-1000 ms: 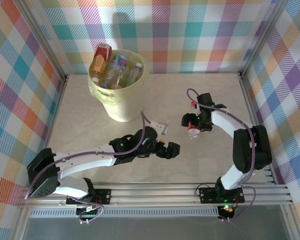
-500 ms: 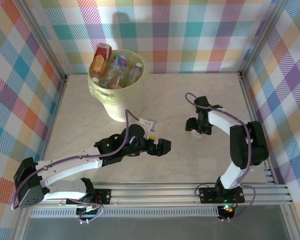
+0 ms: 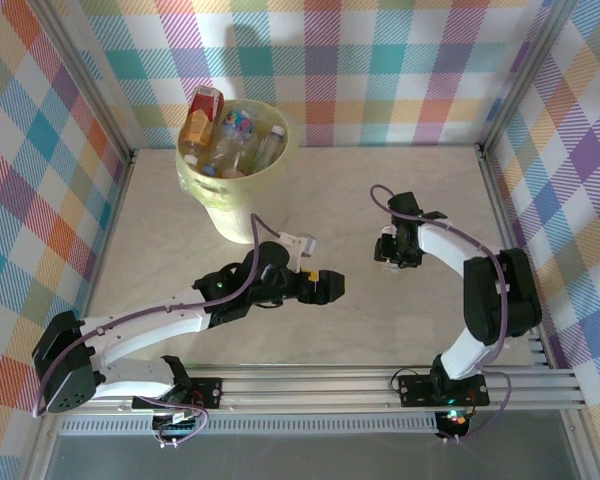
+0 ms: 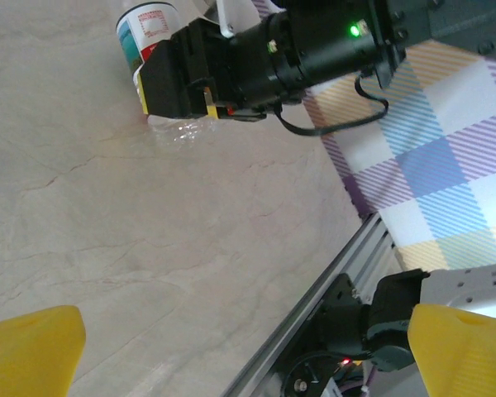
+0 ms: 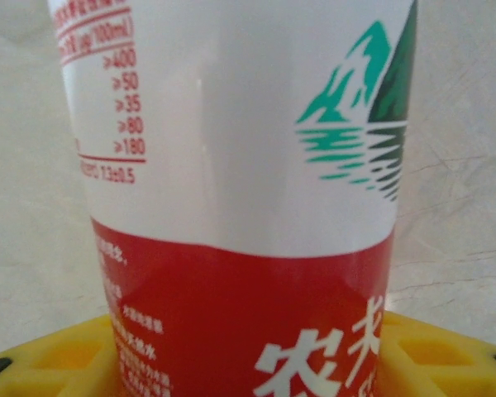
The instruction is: Put the plastic bottles in the bin
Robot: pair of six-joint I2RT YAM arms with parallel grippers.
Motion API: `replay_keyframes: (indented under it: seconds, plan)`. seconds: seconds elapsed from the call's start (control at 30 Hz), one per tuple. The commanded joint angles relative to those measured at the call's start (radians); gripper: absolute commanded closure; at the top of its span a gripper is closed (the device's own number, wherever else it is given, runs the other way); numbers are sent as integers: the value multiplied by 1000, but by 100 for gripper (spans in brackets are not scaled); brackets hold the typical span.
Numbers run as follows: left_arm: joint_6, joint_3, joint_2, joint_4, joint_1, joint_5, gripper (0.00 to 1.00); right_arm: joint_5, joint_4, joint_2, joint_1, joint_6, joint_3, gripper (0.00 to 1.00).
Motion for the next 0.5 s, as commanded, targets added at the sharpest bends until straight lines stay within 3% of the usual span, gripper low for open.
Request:
replay_keyframes:
  seconds: [0.0,0.23,0.47]
  plan:
    - [-43,7,-4,49,32,72,0,-120,64,-127,8,-50,-37,45]
    - [-84,39,-28,59,121,178,1,-418,125,-361,22,-67,-104,44]
    - [-108,94,-17,82,180,265,2,-619,144,-542,83,-65,-120,44]
